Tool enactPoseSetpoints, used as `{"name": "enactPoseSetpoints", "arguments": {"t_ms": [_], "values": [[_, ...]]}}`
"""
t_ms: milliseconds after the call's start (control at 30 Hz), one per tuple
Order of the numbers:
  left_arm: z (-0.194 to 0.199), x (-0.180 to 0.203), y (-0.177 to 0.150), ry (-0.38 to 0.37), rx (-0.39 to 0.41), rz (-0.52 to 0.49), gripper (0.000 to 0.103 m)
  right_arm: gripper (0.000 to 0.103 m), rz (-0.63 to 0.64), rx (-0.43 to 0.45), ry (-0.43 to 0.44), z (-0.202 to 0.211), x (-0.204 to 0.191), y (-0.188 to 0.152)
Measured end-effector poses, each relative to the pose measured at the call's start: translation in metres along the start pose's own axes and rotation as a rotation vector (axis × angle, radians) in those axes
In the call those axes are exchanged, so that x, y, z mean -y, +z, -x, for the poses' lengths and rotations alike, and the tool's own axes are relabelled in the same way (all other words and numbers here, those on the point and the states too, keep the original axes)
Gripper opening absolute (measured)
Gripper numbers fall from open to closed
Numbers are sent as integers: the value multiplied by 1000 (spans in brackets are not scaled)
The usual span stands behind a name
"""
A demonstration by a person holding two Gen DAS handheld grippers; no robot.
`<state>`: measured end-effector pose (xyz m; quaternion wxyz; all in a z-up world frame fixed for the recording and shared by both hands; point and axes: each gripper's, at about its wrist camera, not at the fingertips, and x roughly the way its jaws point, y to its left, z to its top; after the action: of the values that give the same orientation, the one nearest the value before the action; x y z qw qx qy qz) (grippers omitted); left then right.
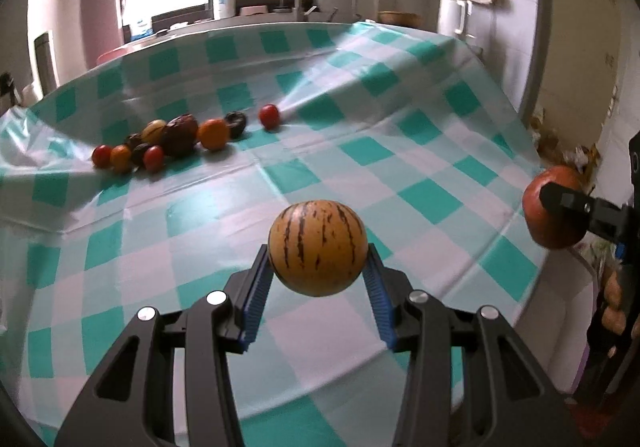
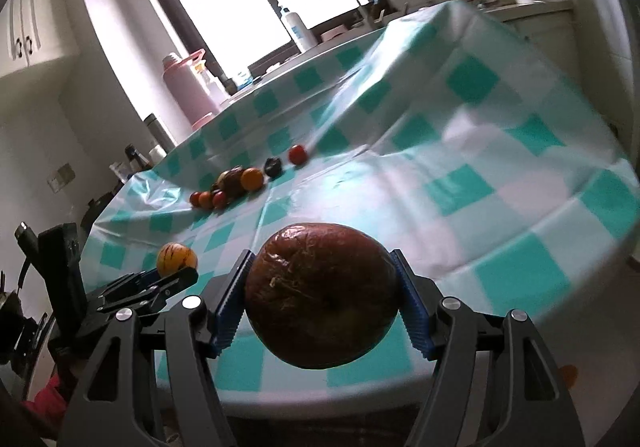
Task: Organize fruits
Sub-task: 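Carry the melon and the apple in both tools over the white bin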
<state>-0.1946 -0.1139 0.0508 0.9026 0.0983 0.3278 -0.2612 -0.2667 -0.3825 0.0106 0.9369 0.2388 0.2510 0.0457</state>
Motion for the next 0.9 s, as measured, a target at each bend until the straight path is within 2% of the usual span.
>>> {"name": "enactPoseSetpoints", "arguments": {"t_ms": [233, 667, 800, 900], "values": [[-1, 37, 0, -23, -12, -98, 46, 66, -38, 66, -43, 33, 34, -3], [-11, 138, -7, -148, -55, -346, 46, 66, -173, 152, -191, 80, 109, -21], [-14, 178, -15, -198, -63, -450, 46, 66, -215, 145, -248, 87, 132, -30], [-17, 204, -25, -240, -83, -516, 46, 66, -258, 106, -303, 84, 150, -40]]}}
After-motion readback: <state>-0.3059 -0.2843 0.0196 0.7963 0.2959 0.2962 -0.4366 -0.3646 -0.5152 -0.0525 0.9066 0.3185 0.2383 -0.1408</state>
